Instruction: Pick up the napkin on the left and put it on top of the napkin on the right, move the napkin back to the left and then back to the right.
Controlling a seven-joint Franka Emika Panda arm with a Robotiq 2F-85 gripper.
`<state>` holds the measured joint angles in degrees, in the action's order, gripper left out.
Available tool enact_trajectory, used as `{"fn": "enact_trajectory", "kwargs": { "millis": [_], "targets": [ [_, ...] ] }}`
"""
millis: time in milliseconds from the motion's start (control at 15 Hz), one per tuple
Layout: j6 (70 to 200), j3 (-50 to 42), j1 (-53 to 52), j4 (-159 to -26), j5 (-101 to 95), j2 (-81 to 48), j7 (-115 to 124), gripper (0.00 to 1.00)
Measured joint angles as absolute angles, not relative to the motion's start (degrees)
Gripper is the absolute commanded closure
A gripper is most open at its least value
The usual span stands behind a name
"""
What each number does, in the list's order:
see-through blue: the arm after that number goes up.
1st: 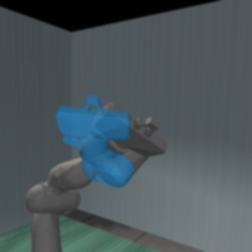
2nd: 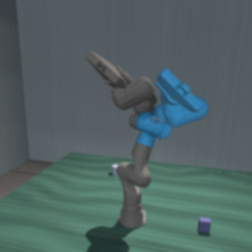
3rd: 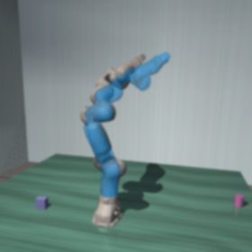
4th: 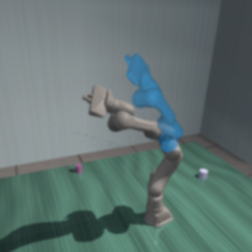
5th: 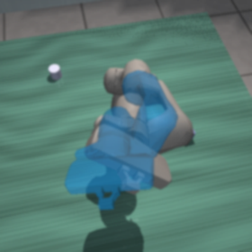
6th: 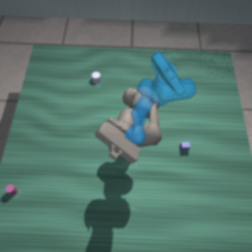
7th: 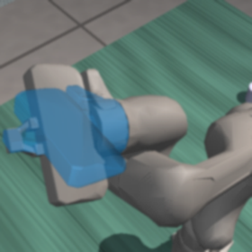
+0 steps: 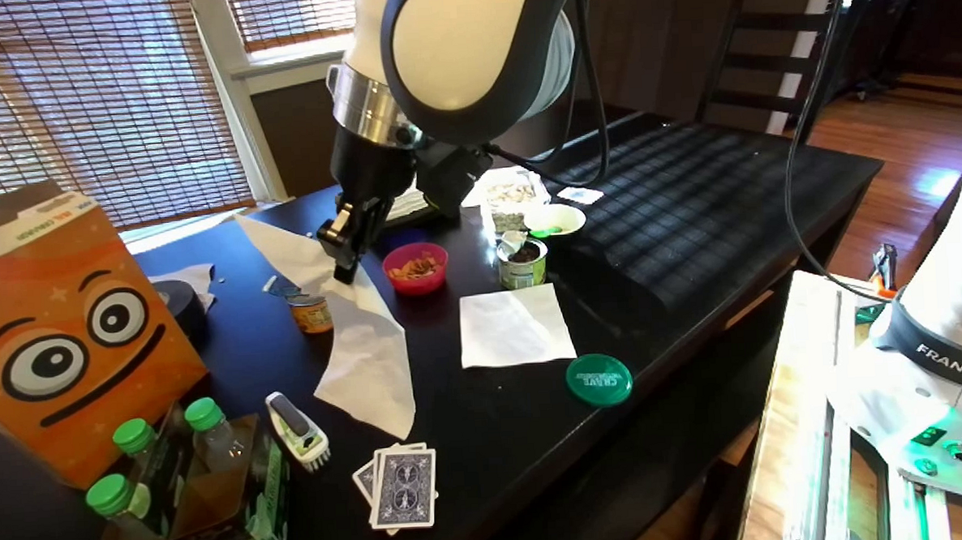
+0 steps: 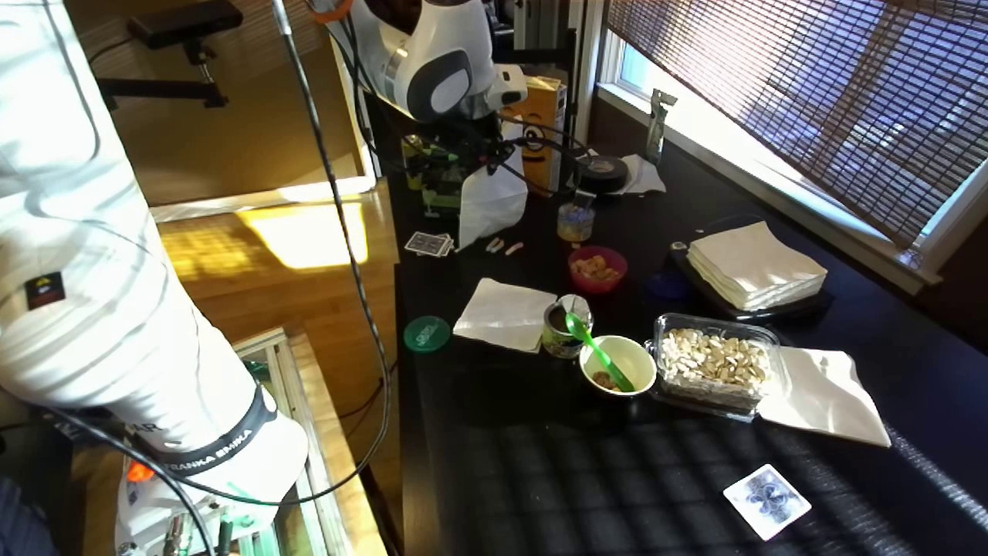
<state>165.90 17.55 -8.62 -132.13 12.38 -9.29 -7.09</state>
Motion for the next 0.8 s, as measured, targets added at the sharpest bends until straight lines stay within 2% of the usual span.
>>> {"fn": "enact_trajectory", "kwargs": {
  "millis": [800],
  "targets": [
    [166.2,21.8,-9.1,-137.5,18.2,2.9,-10.2,0.99]
  ]
}}
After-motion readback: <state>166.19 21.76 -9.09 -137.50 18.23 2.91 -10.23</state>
